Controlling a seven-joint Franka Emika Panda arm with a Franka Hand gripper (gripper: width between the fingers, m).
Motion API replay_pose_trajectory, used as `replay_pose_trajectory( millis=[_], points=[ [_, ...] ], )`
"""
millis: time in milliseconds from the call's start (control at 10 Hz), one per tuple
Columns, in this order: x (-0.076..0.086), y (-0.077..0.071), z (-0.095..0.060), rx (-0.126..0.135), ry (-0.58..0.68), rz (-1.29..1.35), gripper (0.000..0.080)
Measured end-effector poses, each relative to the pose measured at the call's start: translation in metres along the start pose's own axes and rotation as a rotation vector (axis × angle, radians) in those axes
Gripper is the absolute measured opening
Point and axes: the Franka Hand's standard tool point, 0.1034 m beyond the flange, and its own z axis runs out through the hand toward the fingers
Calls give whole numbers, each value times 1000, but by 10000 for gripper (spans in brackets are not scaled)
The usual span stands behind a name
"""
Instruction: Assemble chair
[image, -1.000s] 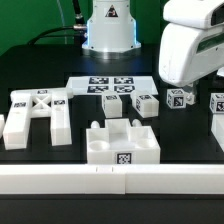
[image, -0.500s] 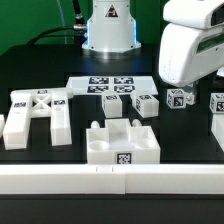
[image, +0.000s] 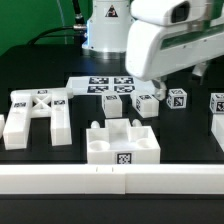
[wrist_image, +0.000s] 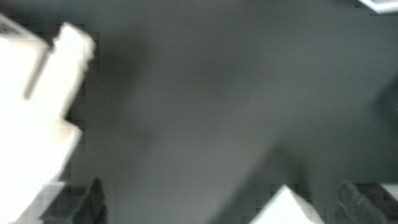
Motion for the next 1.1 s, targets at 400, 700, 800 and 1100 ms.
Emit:
replay_pose_trajectory(
  millis=[400,700,800,1100],
  points=[
    [-4,7,1,-1,-3,-7,649],
    [-15,28,4,13,-51,207,649],
    [-13,38,1,10,-51,205,649],
    [-13,35,3,10,-53,212,649]
  ],
)
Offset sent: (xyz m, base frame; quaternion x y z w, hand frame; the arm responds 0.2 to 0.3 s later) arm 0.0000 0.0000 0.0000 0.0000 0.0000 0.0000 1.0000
